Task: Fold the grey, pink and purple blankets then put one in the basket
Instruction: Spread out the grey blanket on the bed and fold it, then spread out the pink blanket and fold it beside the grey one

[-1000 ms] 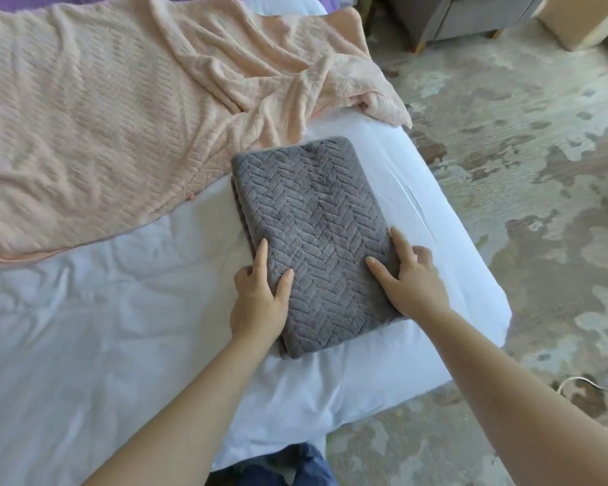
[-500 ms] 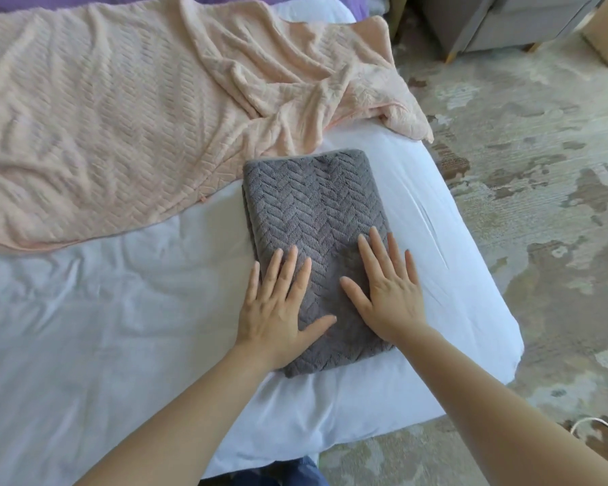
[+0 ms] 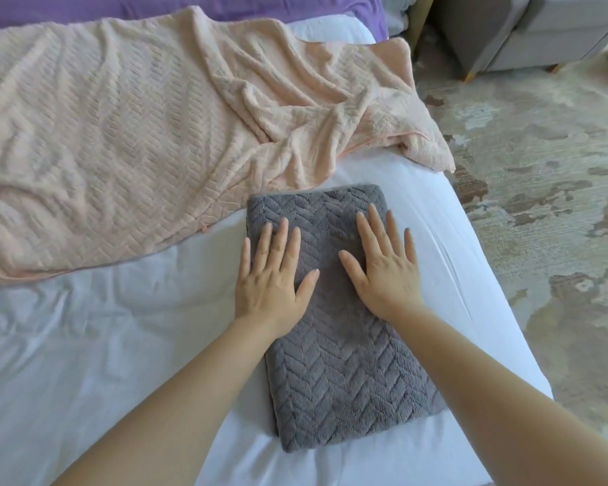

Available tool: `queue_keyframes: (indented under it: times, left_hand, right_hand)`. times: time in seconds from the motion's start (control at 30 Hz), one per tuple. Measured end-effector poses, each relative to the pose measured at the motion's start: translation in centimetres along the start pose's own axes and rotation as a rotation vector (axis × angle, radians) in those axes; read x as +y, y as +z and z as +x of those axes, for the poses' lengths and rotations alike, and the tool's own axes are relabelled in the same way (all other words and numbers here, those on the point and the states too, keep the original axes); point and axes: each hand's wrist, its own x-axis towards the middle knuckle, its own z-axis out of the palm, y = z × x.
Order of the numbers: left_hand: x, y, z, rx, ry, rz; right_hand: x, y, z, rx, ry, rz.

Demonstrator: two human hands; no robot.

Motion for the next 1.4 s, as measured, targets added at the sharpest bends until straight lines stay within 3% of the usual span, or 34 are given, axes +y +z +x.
queue_keyframes:
  times: [0.07,0.27,0.4,0.5,0.63,0.7,0.77,0.9,1.13,1.27,1.4]
  left_hand:
    - [-0.8,-0.4,2.3,0.034,-0.013,-0.003]
    - [-2.6,1.0,5.1,-0.142,-0.015,-0.014]
    - [-5.5,-0.4,4.8,0.09,0.049,-0.175]
    - [-12.0,-0.6,5.1,0.237,-0.083,-0.15]
    - [-20.1,0.2,5.4,-0.084,-0.276,-0.014]
    - [-22.4,0.1,5.8,-0.076,-0.267,-0.095]
    - [-23.7,-1.6,6.5,0.032,-0.297,-0.274]
    - [-26.5,-8.9,7.3,0.236,-0.213,-0.586]
    - [-31.6,-29.3,6.0,0.316,0.011,-1.065]
    - [-34.2,-38.9,3.5,0.35,0.079,-1.115]
    - [-37.3,-45.5,1.5,0.424,-0.014,-1.05]
  right_hand:
    - [-0.2,-0.3,2.5,-0.001,0.004,0.009]
    - [-0.1,1.6,5.1,-0.15,0.001,-0.043]
    - [-1.0,0.3,5.3,-0.041,0.012,-0.022]
    - [-3.7,-0.9,6.0,0.093,0.043,0.131]
    - [-8.4,-0.1,6.7,0.14,0.043,0.205]
    - [-10.7,0.4,6.5,0.15,0.041,0.223]
    - [-12.9,0.4,6.2,0.134,0.039,0.212]
    - [-19.3,-2.1,7.1,0.097,0.018,0.271]
    - [-33.8,-12.2,10.1,0.168,-0.242,0.327]
    - [-40.4,-19.0,10.9,0.346,-0.26,0.435]
    - [-44.8,-27.4,9.9,0.261,-0.235,0.702]
